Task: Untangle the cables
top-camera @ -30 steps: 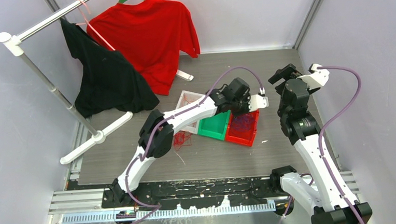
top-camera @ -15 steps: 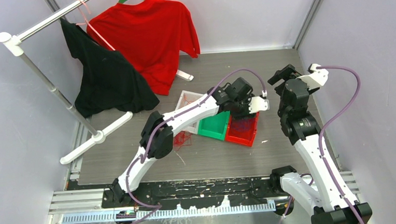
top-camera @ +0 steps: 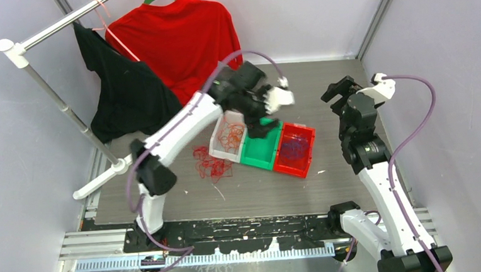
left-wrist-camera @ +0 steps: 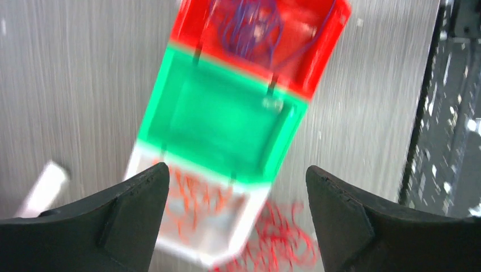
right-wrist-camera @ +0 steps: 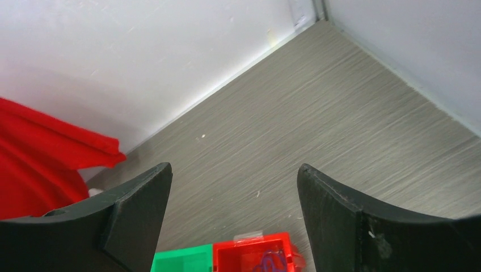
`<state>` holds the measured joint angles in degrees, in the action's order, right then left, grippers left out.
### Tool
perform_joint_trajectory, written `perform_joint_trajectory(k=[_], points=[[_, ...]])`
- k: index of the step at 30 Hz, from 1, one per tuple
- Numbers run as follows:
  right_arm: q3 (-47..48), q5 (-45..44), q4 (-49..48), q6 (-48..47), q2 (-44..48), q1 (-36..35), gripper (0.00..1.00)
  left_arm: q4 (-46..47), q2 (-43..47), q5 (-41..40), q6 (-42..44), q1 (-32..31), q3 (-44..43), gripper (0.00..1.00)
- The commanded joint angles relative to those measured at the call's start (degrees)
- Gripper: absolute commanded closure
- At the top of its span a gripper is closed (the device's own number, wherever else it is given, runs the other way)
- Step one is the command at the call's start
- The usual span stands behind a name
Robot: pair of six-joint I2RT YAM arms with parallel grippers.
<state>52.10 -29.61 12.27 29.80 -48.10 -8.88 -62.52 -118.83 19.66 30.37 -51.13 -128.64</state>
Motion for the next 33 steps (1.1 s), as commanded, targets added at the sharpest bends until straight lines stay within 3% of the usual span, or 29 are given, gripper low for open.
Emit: perform_joint_trajectory(k=[1, 6, 13, 19, 26, 33], points=[[0.7, 7.1, -2.8, 2.1, -2.0, 0.1, 0.14, -10.0, 16.2, 5.6, 0.8, 11.5, 11.3, 0.12], [-0.8, 10.2, -4.4, 4.2, -4.1, 0.1, 0.18, -9.3, 31.2, 8.8, 8.0, 22.6, 33.1, 0.19], [0.0, 13.6, -4.0, 5.0, -6.4, -1.8, 0.26, 1.1, 39.0, 5.9, 8.9, 27.2, 56.0, 0.35], [1.4, 12.0, -2.7, 3.3, -6.9, -5.4, 0.28, 8.5, 34.4, 5.1, 4.1, 31.4, 61.0, 0.40], [2.3, 7.8, -2.6, 2.8, -8.5, -10.5, 0.29, 17.5, 28.8, 5.4, -4.1, 31.9, 64.5, 0.39], [3.0, 5.8, -2.0, 2.1, -8.8, -13.0, 0.33, 19.5, 23.8, 6.9, -3.9, 31.9, 65.8, 0.42]])
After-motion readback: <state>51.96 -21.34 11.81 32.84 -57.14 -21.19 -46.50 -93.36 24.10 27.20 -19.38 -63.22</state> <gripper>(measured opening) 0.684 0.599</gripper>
